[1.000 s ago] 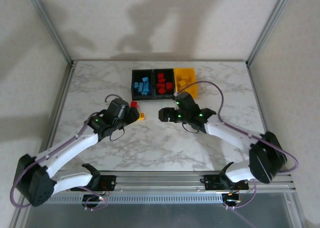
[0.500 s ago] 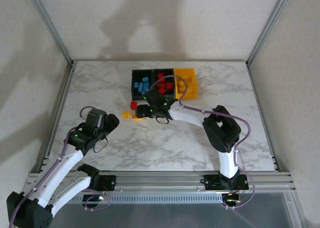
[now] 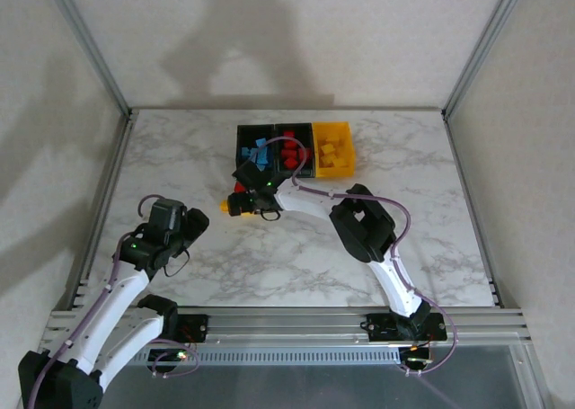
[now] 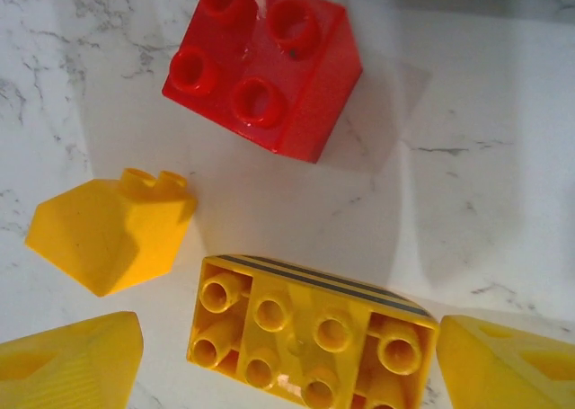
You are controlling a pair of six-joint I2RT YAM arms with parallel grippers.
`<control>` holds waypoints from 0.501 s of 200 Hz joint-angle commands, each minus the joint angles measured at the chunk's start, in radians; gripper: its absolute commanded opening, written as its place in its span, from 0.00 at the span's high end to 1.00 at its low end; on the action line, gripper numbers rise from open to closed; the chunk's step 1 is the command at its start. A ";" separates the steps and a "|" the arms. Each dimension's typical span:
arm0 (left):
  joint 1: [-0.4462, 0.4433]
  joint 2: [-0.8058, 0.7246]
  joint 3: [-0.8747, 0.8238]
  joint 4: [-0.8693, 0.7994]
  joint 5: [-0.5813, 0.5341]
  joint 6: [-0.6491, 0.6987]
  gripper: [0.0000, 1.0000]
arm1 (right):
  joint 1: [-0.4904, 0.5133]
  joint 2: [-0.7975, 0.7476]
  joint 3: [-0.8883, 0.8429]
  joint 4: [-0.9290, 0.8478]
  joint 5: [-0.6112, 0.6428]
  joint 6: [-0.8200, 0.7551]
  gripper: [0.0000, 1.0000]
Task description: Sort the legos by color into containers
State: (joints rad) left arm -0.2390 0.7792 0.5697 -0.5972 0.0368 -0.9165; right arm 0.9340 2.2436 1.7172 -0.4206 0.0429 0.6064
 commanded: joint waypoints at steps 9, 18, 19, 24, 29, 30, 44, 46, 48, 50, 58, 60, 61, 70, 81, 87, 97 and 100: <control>0.021 -0.018 -0.015 -0.015 0.027 0.026 0.24 | 0.012 0.048 0.054 -0.067 0.047 -0.005 0.16; 0.024 -0.018 -0.016 -0.015 0.028 0.028 0.24 | 0.013 0.062 0.068 -0.076 0.052 -0.005 0.16; 0.026 -0.018 -0.016 -0.015 0.029 0.028 0.24 | 0.013 0.063 0.070 -0.078 0.053 -0.005 0.16; 0.026 -0.018 -0.017 -0.013 0.030 0.029 0.24 | 0.014 0.071 0.079 -0.086 0.055 -0.005 0.17; 0.027 -0.018 -0.017 -0.012 0.033 0.030 0.24 | 0.014 0.079 0.087 -0.091 0.058 -0.005 0.18; 0.028 -0.018 -0.018 -0.012 0.033 0.030 0.24 | 0.013 0.080 0.088 -0.091 0.059 -0.004 0.18; 0.029 -0.018 -0.019 -0.010 0.035 0.028 0.24 | 0.013 0.095 0.103 -0.099 0.059 -0.002 0.22; 0.029 -0.018 -0.019 -0.010 0.035 0.028 0.24 | 0.013 0.095 0.103 -0.098 0.058 -0.002 0.23; 0.029 -0.019 -0.019 -0.010 0.035 0.027 0.24 | 0.014 0.097 0.105 -0.098 0.058 -0.002 0.24; 0.029 -0.020 -0.019 -0.010 0.036 0.027 0.24 | 0.014 0.098 0.105 -0.098 0.057 -0.002 0.24; 0.029 -0.020 -0.020 -0.010 0.037 0.028 0.24 | 0.014 0.101 0.105 -0.097 0.055 -0.002 0.25; 0.030 -0.021 -0.020 -0.010 0.036 0.028 0.24 | 0.014 0.102 0.106 -0.099 0.055 -0.002 0.25; 0.030 -0.021 -0.020 -0.010 0.037 0.028 0.24 | 0.014 0.103 0.106 -0.099 0.055 -0.002 0.25; 0.030 -0.021 -0.021 -0.011 0.036 0.028 0.24 | 0.015 0.109 0.110 -0.104 0.054 -0.002 0.25; 0.031 -0.023 -0.021 -0.012 0.040 0.028 0.24 | 0.017 0.112 0.111 -0.111 0.057 -0.007 0.24; 0.030 -0.023 -0.020 -0.012 0.040 0.028 0.25 | 0.019 0.112 0.111 -0.116 0.065 -0.007 0.24; 0.030 -0.024 -0.019 -0.012 0.040 0.027 0.24 | 0.024 0.111 0.106 -0.118 0.075 -0.012 0.24; 0.031 -0.026 -0.020 -0.010 0.041 0.027 0.25 | 0.025 0.111 0.104 -0.116 0.076 -0.014 0.25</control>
State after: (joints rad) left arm -0.2188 0.7719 0.5606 -0.5968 0.0605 -0.9096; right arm 0.9413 2.3089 1.8153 -0.4984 0.0875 0.6025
